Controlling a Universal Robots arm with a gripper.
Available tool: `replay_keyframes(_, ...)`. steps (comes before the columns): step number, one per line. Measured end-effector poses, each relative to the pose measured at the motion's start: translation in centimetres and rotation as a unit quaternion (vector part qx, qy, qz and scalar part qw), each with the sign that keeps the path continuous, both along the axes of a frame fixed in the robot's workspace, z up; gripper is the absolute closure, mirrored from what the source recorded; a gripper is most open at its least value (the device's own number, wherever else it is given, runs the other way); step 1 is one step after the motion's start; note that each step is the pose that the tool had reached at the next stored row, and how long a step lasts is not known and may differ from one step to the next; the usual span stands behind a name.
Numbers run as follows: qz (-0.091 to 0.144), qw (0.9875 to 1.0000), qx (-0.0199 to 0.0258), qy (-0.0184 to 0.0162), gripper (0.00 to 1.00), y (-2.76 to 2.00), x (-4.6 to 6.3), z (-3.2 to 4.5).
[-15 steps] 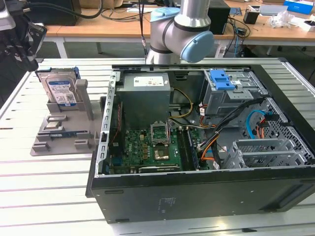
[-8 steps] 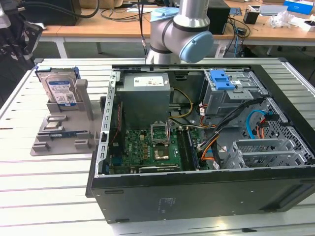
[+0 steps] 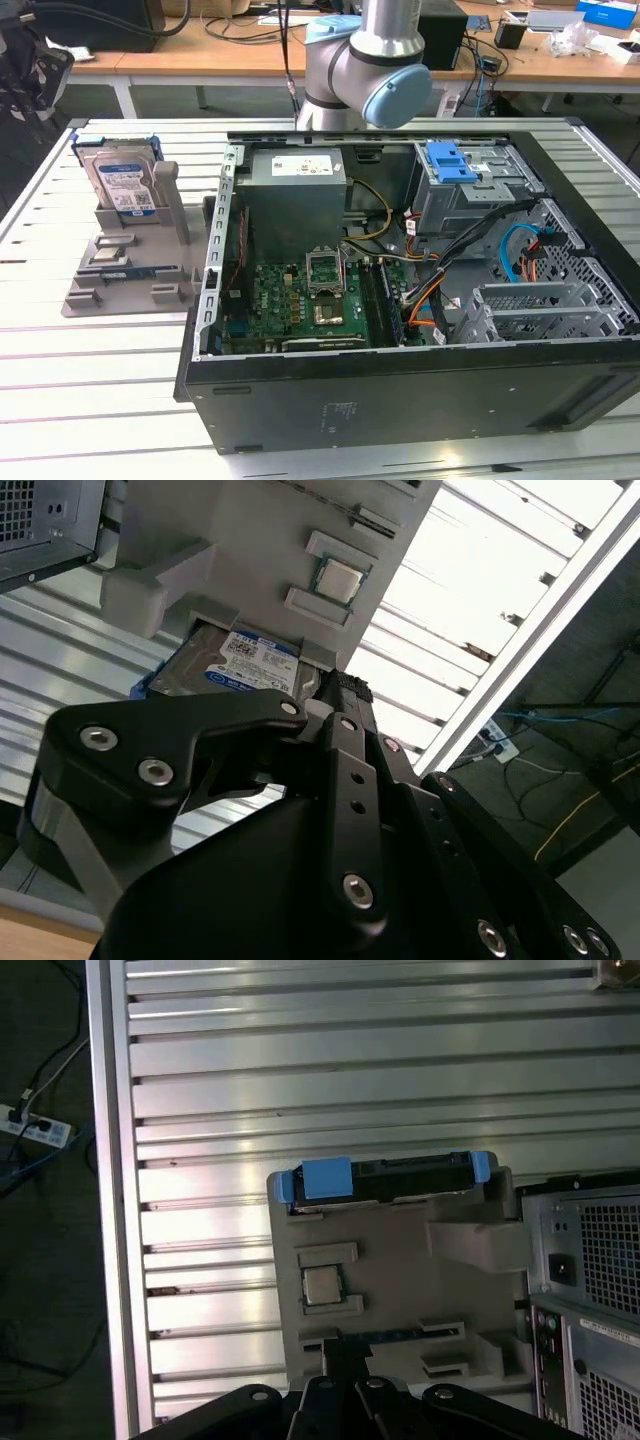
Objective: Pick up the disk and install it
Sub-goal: 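Reach for the disk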
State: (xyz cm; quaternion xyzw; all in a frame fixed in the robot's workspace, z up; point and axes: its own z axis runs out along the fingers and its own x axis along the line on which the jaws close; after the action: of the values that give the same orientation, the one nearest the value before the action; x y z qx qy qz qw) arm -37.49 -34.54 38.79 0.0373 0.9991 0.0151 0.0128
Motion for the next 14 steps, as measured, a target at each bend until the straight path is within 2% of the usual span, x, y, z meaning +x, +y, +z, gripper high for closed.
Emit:
replay_keyframes(4, 0.000, 1.0000, -0.0018, 0.0000, 0.89, 0.84, -0.3, -0.15)
replay_keyframes(7, 0.000, 1.0000, -0.0042, 0.0000, 0.89, 1.82, -0.3, -0.27)
replay_keyframes(10, 0.000, 1.0000, -0.0059, 0.0001, 0.89, 2.59, -0.3, -0.38)
replay_keyframes(14, 0.000, 1.0000, -0.0068, 0.0000, 0.89, 3.23, -0.3, -0.48)
